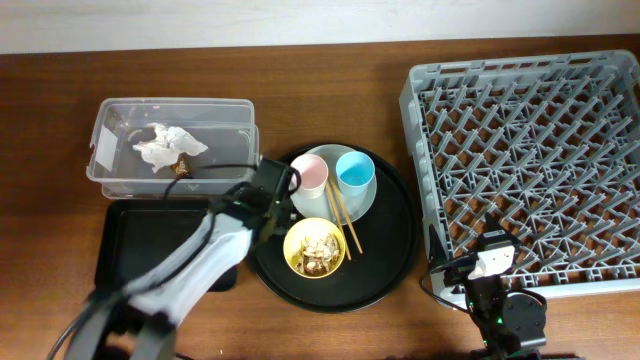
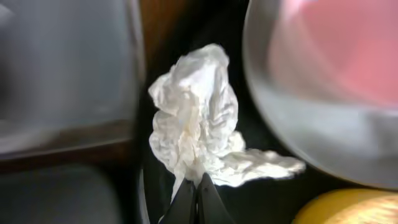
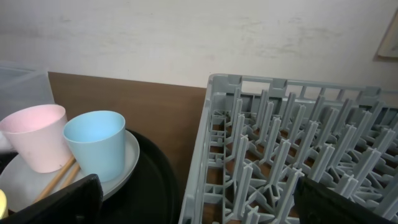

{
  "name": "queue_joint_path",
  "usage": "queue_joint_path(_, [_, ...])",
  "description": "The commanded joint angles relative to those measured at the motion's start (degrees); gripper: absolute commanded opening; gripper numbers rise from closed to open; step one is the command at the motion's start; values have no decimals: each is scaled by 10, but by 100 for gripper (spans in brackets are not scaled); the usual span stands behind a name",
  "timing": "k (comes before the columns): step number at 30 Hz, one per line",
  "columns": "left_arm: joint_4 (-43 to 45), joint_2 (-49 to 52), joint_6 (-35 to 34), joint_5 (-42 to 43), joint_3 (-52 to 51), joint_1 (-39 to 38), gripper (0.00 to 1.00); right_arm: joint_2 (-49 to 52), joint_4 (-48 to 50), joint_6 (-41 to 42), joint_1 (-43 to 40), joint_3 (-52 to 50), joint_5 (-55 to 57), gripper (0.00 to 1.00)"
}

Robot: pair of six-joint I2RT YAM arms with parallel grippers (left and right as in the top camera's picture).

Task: Sort waste into correct bins and load items into the dishwasher rack
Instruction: 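Carry the wrapper with the left gripper and release it into the clear bin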

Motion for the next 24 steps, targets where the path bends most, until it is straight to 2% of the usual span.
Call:
queue_joint_path(1, [-25,-115,0,-10,30,1,0,-3,-2,-2,-4,-3,-1,99])
queue_joint_path(4, [-27,-184,0,-51,30,2,0,-3,-2,-2,-4,-3,-1,99])
queue_joint_path(7, [-17,-241,0,-135,30,6,0,-3,-2,-2,-4,-3,-1,99])
queue_joint_path(10, [8,-243,0,-180,30,35,0,-3,-2,-2,-4,-3,-1,99])
queue_joint_path(14, [58,-181,-18,-161,30,97,0,-3,-2,-2,-4,-3,-1,99])
queue_joint_path(16, [88,-131,-17,-131,30,121,0,-3,-2,-2,-4,-3,-1,99])
queue_joint_path(20, [158,-12,-17,-128,30,157,1,-3,-2,-2,-4,-3,-1,99])
queue_joint_path(21, [169,8,-17,-127,30,163,8,-3,-2,-2,-4,-3,-1,99])
queue_joint_path(23, [187,41,-17,-127,30,170,50,-3,-2,-2,-4,-3,-1,99])
queue_joint_path(24, [193,51,-16,-128,30,173,56,-3,-2,-2,-4,-3,-1,99])
